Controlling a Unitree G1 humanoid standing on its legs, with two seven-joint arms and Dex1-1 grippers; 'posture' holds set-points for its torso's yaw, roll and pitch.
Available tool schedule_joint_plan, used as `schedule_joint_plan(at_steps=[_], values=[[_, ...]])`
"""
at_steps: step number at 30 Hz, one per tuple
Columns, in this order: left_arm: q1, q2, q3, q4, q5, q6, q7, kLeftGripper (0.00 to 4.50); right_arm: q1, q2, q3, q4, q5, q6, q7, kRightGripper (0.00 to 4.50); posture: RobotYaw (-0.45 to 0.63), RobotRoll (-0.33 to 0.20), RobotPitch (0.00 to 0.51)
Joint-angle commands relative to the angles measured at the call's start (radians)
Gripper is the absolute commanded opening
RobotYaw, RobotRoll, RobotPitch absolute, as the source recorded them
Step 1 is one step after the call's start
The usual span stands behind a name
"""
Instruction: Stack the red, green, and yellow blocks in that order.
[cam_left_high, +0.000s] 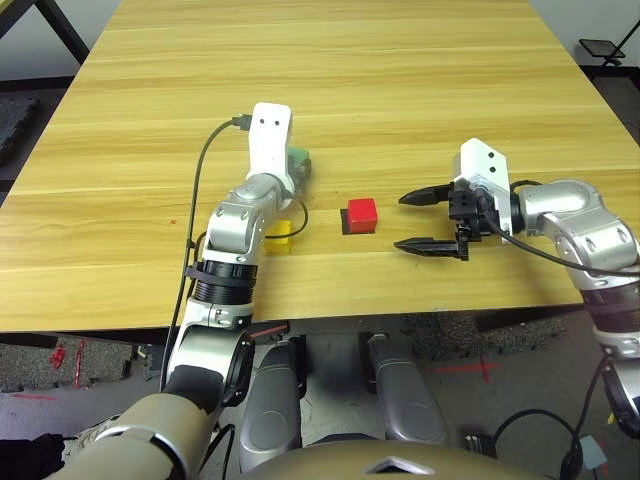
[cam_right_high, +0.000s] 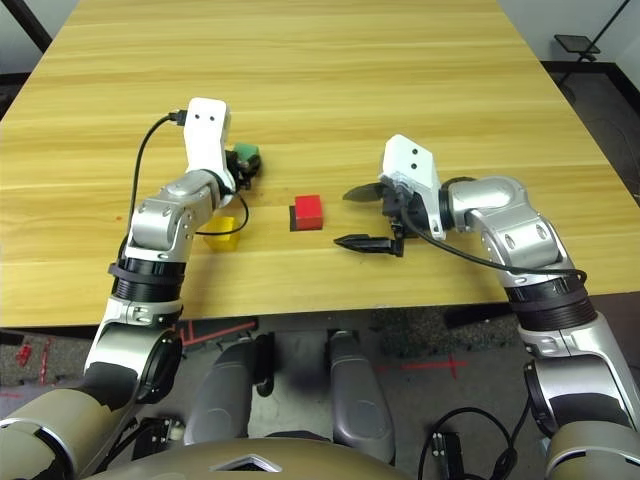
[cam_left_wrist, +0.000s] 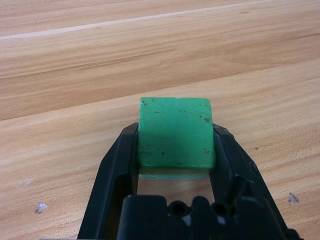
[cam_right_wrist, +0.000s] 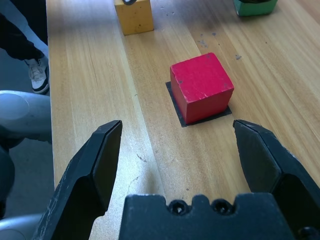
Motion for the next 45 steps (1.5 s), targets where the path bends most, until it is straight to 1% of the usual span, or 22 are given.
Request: schedule_joint_plan(at_steps=[1,4,8,12,14,17,21,27,31,35,41,45], values=[[-0.002,0.018,-0.006,0.025,0.003,-0.011,-0.019,2.05,0.000,0.001,0.010,0.004,-0.008,-0.017,-0.001,4.50,0.33,0.023,0.205],[0.001,0.042,-0.016,0.033,0.006,-0.020,-0.043,2.05,-0.003,0.004,0.010,0.007,-0.008,-0.017,-0.002,4.50,0.33,0.024,0.206],[-0.003,0.133,-0.060,-0.001,0.004,-0.059,-0.158,2.05,0.000,-0.004,0.009,0.009,-0.008,-0.021,0.005,4.50,0.33,0.022,0.204],[-0.029,0.212,-0.084,-0.061,-0.033,-0.089,-0.297,2.05,-0.006,-0.010,0.007,0.028,-0.014,-0.032,0.014,4.50,0.33,0.025,0.203],[-0.043,0.237,-0.086,-0.109,-0.065,-0.067,-0.361,2.05,-0.009,-0.008,0.007,0.035,-0.016,-0.036,0.013,4.50,0.34,0.029,0.204],[-0.069,0.260,-0.090,-0.199,-0.142,0.003,-0.456,2.05,-0.005,-0.004,0.007,0.031,-0.017,-0.036,0.010,4.50,0.34,0.033,0.204],[-0.112,0.296,-0.099,-0.293,-0.218,0.109,-0.528,2.05,0.003,-0.003,0.008,0.031,-0.020,-0.040,0.008,4.50,0.34,0.036,0.201],[-0.143,0.377,-0.133,-0.391,-0.308,0.156,-0.655,2.05,-0.006,-0.018,-0.009,0.046,-0.015,-0.054,0.032,4.50,0.34,0.045,0.192],[-0.116,0.397,-0.162,-0.423,-0.331,0.135,-0.693,2.05,0.000,-0.049,-0.038,0.035,0.021,-0.055,0.079,4.50,0.34,0.044,0.186],[-0.098,0.395,-0.181,-0.419,-0.324,0.103,-0.696,2.05,0.032,-0.098,-0.066,0.017,0.037,-0.065,0.108,4.50,0.32,0.040,0.184],[-0.073,0.406,-0.222,-0.405,-0.313,0.035,-0.740,2.05,0.067,-0.142,-0.097,-0.009,0.056,-0.060,0.109,4.50,0.30,0.035,0.184],[-0.072,0.382,-0.239,-0.405,-0.327,0.027,-0.750,2.05,0.107,-0.180,-0.132,-0.032,0.072,-0.054,0.111,4.50,0.28,0.031,0.185]])
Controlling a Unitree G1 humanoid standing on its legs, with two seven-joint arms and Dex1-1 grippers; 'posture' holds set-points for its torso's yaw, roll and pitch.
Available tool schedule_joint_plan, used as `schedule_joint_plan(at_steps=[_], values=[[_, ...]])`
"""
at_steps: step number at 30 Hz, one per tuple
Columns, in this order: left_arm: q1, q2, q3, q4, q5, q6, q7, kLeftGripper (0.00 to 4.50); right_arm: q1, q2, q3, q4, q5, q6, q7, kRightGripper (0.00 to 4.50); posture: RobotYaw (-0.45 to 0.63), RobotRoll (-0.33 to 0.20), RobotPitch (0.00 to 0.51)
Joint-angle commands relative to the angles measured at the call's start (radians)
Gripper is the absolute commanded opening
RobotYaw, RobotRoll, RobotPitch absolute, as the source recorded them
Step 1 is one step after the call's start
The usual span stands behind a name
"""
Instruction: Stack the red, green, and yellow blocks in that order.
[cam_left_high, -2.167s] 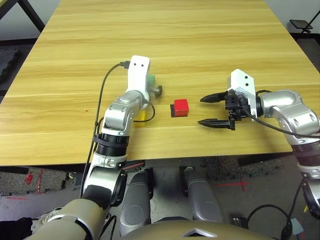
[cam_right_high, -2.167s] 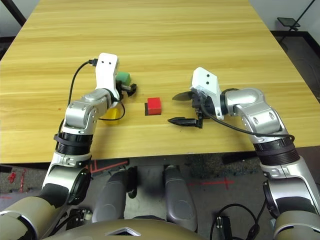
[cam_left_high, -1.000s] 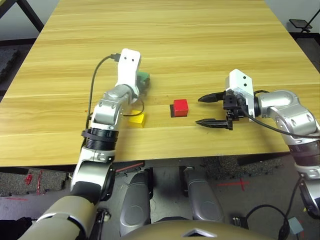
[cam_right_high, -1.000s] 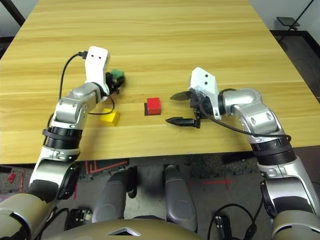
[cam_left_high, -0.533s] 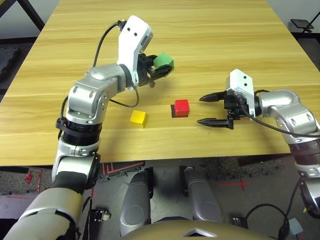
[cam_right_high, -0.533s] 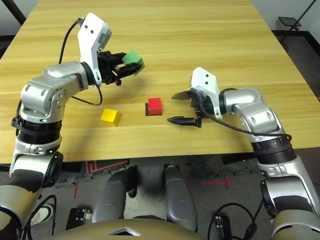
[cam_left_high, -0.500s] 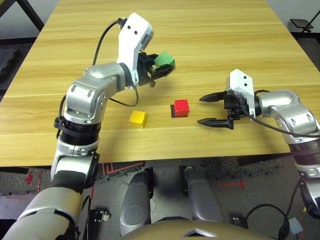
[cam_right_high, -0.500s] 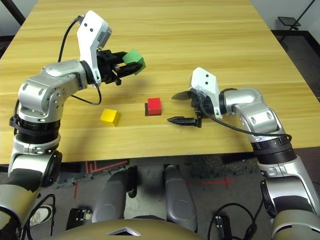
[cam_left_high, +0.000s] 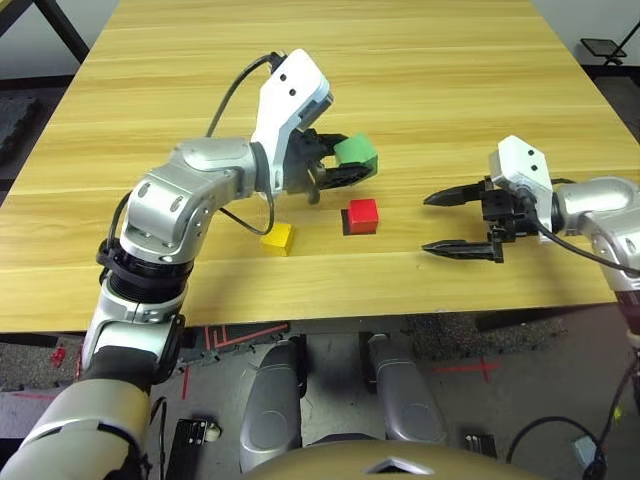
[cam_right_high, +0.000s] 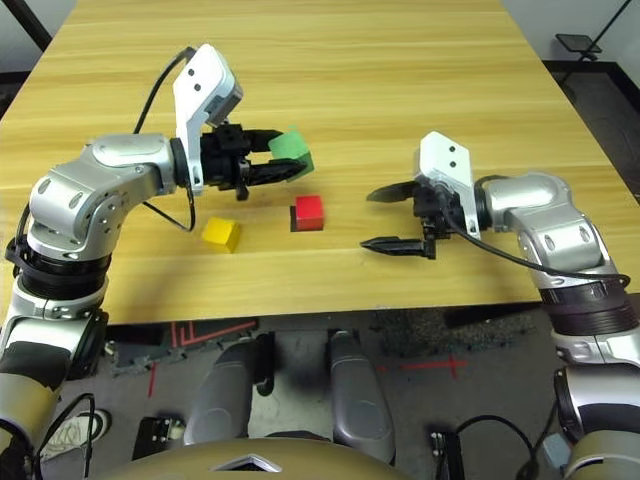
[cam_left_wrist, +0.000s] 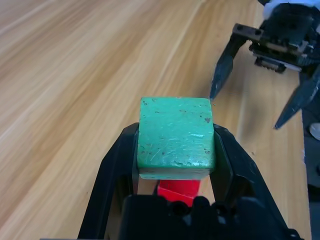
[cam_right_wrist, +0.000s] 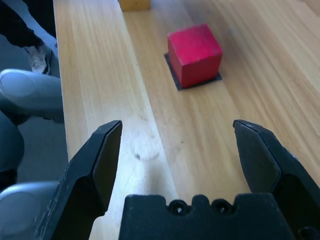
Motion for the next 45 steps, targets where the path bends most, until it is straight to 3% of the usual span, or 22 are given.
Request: schedule_joint_plan(at_steps=[1,10,18,45], values=[[0.011,-0.009,-0.028,-0.012,-0.012,-0.020,-0.019,2.05,0.031,-0.031,-0.037,-0.043,0.023,0.001,0.010,4.50,0.28,0.030,0.185],[0.041,-0.014,-0.104,0.024,0.031,-0.092,-0.061,2.05,0.049,-0.052,-0.054,-0.096,0.047,0.039,-0.016,4.50,0.26,0.021,0.189],[0.028,-0.041,-0.152,0.153,0.095,-0.195,-0.075,2.05,0.038,-0.042,-0.044,-0.113,0.055,0.059,-0.035,4.50,0.25,0.021,0.191],[0.029,-0.079,-0.169,0.338,0.195,-0.405,-0.185,2.05,0.053,-0.041,-0.039,-0.121,0.072,0.055,-0.049,4.50,0.24,0.011,0.201]])
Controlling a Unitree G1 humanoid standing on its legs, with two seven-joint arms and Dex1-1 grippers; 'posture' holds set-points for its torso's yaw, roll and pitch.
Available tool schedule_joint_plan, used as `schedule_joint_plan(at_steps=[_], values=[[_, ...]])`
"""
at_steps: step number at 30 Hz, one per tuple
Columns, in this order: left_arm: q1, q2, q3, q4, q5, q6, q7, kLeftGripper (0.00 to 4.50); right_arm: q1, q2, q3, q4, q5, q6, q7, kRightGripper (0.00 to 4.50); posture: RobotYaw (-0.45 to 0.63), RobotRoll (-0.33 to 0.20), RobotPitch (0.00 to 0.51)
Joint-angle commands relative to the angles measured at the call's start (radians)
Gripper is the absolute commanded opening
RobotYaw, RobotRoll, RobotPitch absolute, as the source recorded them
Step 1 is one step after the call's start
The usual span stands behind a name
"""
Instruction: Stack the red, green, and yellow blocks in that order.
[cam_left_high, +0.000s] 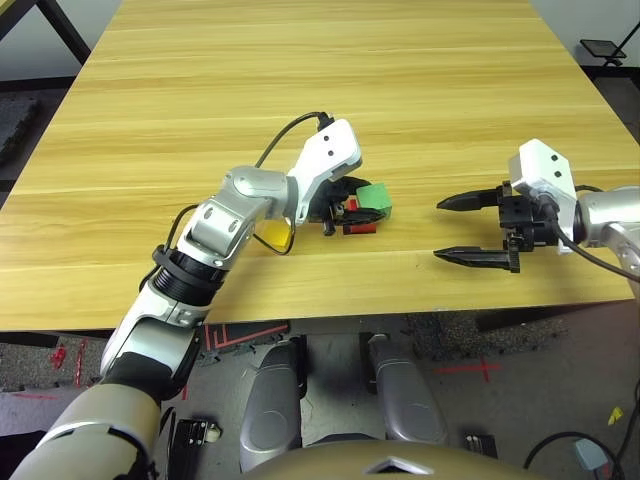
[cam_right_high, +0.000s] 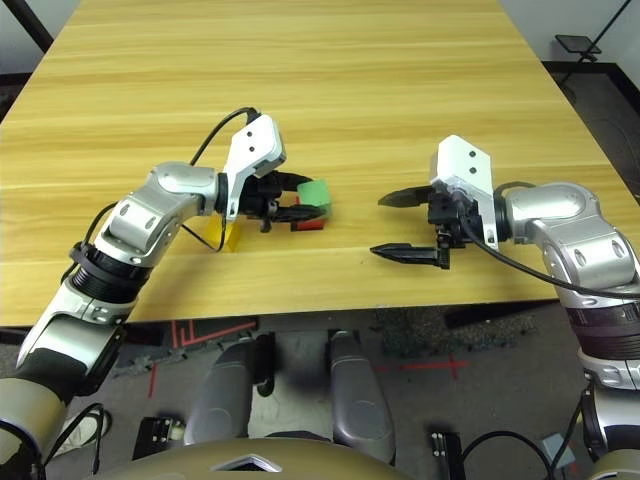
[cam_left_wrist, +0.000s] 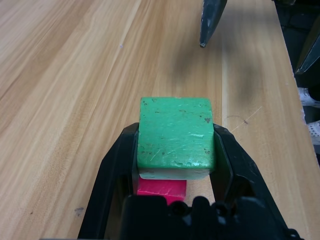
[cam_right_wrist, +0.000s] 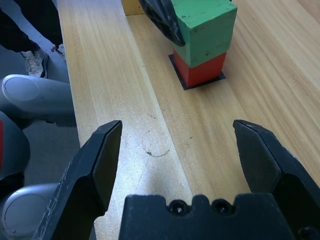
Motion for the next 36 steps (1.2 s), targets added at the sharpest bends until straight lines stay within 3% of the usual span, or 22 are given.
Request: schedule_joint_plan(at_steps=[1,20,27,36], values=[[-0.007,-0.002,-0.011,0.031,0.029,-0.049,-0.019,2.05,-0.004,-0.002,-0.001,-0.013,0.005,-0.008,0.006,4.50,0.24,0.011,0.201],[-0.002,0.005,-0.010,0.044,0.055,-0.068,-0.048,2.05,-0.012,0.036,0.025,0.016,-0.018,-0.039,0.000,4.50,0.26,0.015,0.204],[-0.019,0.003,-0.009,0.054,0.083,-0.061,-0.042,4.45,-0.016,0.039,0.024,0.026,-0.024,-0.042,0.005,4.50,0.26,0.014,0.207],[-0.029,0.045,-0.004,0.015,0.081,-0.023,-0.067,4.45,-0.026,0.051,0.035,0.043,-0.031,-0.046,0.006,4.50,0.27,0.018,0.213]])
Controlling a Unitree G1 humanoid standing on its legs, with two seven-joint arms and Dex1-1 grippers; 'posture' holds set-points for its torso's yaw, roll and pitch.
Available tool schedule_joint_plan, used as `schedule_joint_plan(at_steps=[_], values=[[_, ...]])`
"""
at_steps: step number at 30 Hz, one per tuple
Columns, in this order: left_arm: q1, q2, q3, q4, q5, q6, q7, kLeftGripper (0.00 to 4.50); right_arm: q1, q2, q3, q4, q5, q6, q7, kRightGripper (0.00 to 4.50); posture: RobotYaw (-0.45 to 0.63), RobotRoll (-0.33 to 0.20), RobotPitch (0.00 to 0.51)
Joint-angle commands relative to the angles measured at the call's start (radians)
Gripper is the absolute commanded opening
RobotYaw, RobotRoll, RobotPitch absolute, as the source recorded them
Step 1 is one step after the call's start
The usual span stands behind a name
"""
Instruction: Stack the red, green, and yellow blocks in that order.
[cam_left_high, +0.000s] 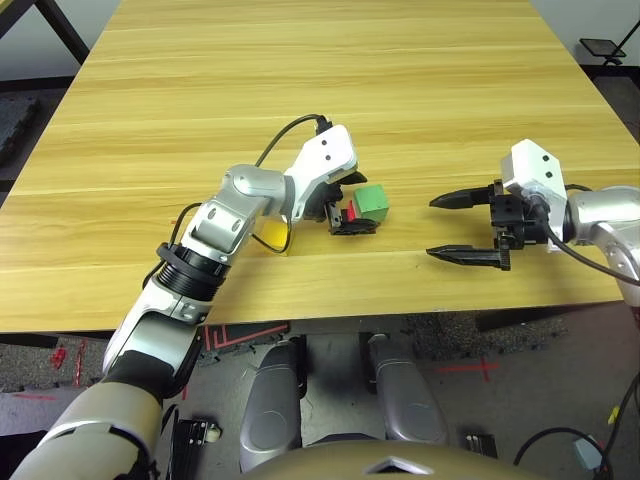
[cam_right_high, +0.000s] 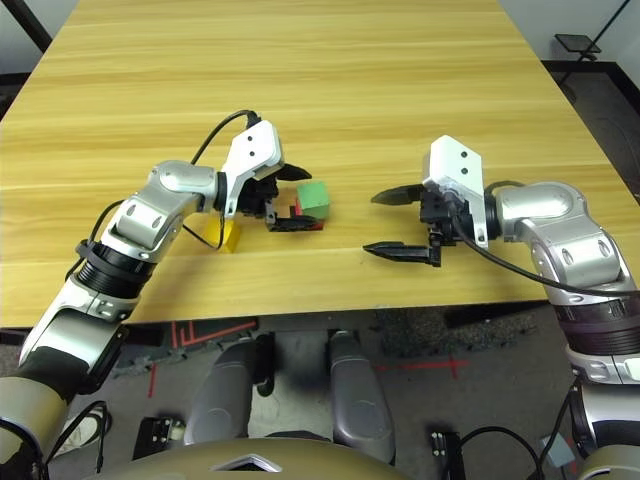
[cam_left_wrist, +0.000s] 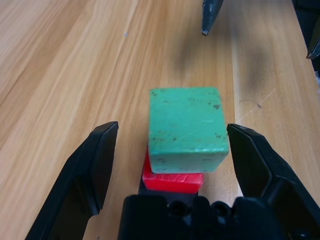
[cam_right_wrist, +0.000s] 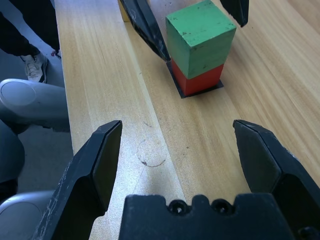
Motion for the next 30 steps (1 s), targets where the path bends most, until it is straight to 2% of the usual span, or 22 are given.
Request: schedule_joint_plan(at_steps=[1,10,14,21,26,30], values=[[-0.009,0.032,-0.002,-0.037,0.009,0.023,-0.026,4.45,-0.006,0.004,0.014,0.009,-0.006,-0.016,0.008,4.50,0.27,0.018,0.213],[0.007,0.145,0.032,-0.149,-0.021,0.092,-0.068,4.45,-0.013,0.012,0.022,0.017,-0.009,-0.019,0.007,4.50,0.28,0.020,0.210],[0.054,0.193,0.093,-0.184,-0.072,0.054,-0.109,4.45,-0.016,0.018,0.027,0.017,-0.009,-0.020,0.004,4.50,0.28,0.019,0.204],[0.202,0.269,0.196,-0.201,-0.184,-0.134,-0.274,4.45,-0.014,0.019,0.029,0.021,-0.009,-0.025,0.005,4.50,0.29,0.018,0.195],[0.231,0.261,0.235,-0.113,-0.209,-0.275,-0.338,4.45,-0.025,0.028,0.037,0.026,-0.010,-0.024,0.005,4.50,0.30,0.014,0.191],[0.237,0.240,0.256,0.024,-0.201,-0.490,-0.416,4.45,-0.036,0.035,0.042,0.037,-0.015,-0.028,0.011,4.50,0.30,0.011,0.192]])
